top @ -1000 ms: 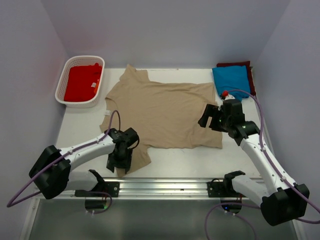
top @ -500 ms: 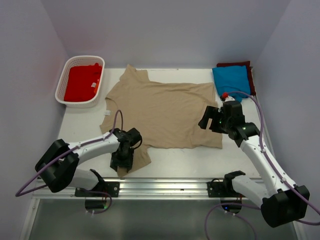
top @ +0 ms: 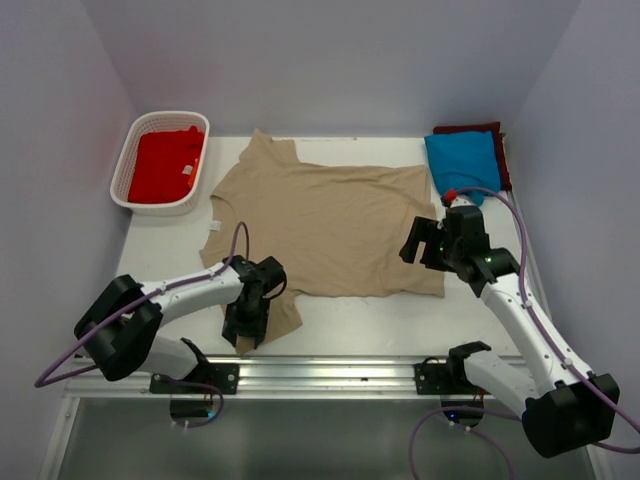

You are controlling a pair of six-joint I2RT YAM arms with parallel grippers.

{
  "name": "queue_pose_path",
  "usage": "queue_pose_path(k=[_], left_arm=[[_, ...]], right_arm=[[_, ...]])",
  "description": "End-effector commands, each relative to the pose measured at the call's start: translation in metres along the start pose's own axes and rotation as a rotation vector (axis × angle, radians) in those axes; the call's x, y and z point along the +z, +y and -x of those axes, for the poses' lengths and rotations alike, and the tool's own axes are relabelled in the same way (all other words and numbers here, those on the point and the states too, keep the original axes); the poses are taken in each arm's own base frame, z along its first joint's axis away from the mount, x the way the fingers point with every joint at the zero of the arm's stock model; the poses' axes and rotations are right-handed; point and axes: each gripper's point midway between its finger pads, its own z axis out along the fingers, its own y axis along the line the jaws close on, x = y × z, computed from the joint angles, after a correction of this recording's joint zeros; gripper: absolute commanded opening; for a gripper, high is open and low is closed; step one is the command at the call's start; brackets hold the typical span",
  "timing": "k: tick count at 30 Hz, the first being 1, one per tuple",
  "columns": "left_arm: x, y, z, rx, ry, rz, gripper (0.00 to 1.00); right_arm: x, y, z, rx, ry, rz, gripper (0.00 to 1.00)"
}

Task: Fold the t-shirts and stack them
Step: Grap the side of the flattened tshirt closest away from the robot with both arms

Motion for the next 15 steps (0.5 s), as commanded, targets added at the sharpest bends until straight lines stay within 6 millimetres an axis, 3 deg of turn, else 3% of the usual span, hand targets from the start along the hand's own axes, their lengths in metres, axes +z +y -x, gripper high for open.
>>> queue_pose_path(k=[1, 11, 14, 15], left_arm=[[0.000, 0.000, -0.004, 0.033, 0.035, 0.018, 0.55], [0.009, 0.003, -0.007, 0.043, 0.079, 0.057, 0.54], [0.009, 0.003, -0.006, 0.051, 0.076, 0.053, 0.47], [0.009, 0.002, -0.006, 0.052, 0.073, 0.051, 0.40]], right_arm=[[-0.004, -0.003, 0.001, -0.012, -0.017, -0.007, 0.85], [-0.009, -0.003, 0.003, -0.011, -0.041, -0.005, 0.84], [-0.009, -0.004, 0.003, -0.007, -0.045, -0.008, 0.83], [-0.008, -0.004, 0.002, -0.009, -0.043, -0.008, 0.83]])
